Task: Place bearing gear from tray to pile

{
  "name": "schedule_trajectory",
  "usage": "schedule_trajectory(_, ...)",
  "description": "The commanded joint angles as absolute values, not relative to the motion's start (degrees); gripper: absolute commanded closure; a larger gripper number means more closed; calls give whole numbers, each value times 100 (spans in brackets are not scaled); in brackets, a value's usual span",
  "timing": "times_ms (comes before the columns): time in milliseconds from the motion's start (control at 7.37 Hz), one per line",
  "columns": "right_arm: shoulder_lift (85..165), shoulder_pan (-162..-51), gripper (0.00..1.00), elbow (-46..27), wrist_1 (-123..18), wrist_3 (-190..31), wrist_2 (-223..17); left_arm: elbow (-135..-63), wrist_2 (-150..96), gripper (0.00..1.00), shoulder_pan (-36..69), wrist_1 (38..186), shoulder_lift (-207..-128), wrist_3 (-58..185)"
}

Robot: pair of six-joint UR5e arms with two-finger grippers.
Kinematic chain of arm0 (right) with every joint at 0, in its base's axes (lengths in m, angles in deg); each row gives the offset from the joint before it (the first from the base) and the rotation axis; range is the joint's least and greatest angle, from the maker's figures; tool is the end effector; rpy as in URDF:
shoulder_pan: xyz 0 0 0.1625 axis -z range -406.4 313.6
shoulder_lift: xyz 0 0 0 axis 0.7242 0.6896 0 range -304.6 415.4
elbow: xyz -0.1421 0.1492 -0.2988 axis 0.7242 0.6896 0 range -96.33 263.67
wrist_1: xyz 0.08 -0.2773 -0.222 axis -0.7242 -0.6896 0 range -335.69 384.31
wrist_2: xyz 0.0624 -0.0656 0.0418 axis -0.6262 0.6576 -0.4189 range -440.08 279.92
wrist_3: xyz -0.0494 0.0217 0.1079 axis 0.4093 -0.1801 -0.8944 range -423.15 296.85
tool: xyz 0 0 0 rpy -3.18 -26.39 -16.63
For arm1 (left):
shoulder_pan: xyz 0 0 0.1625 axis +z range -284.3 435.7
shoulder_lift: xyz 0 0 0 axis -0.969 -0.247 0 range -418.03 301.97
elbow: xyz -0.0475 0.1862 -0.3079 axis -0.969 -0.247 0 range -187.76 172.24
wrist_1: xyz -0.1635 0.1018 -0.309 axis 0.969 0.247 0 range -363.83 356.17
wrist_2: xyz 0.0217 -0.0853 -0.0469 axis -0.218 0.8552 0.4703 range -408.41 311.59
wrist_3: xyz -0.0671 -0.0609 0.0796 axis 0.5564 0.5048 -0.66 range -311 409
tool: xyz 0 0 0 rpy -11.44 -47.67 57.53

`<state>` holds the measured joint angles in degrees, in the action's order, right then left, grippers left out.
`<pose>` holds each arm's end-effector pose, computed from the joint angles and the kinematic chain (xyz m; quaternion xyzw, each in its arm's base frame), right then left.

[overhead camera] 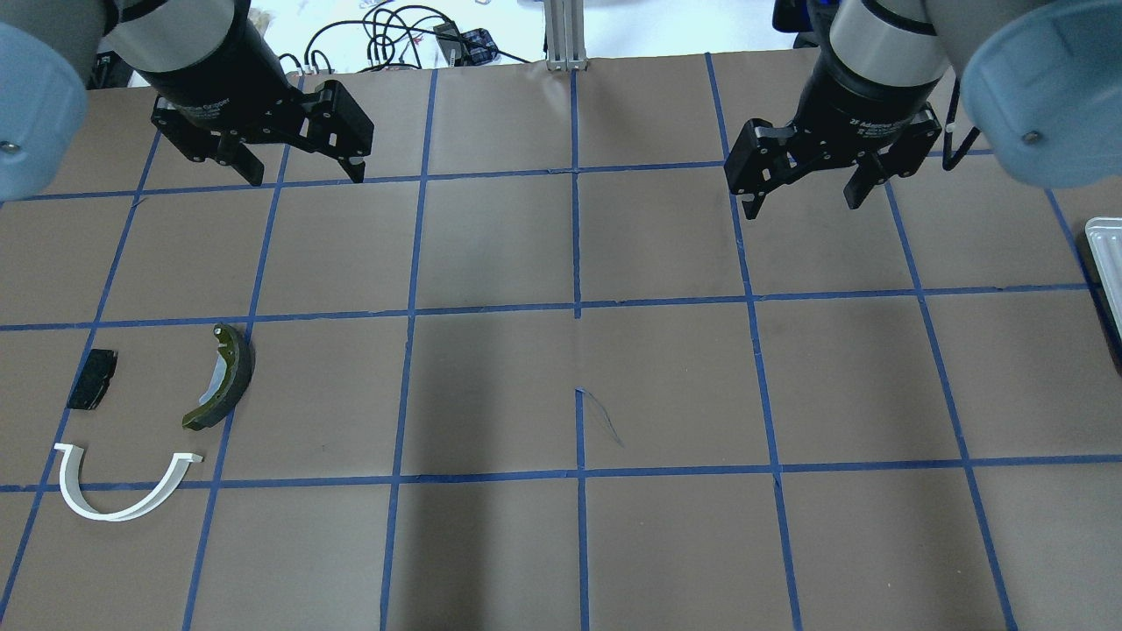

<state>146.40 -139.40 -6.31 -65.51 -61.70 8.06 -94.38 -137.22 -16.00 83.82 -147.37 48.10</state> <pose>0.1598 -0.4262 0.4123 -0.0390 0.9991 -0.0070 0.0163 -0.1490 -0.4421 0.4404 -0.0232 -0.9981 0.0556 0.0107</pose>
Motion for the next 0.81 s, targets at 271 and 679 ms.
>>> schedule_trajectory(271,14418,-12146,0,-668,-6569,-4644,852,-9433,-13735,0,-1597,8379,-14732,4680)
schedule_trajectory(679,13314,-10524,0,-458,-7481,-2840,1069,-9433,-13718,0,-1597,8371,-14741,4680)
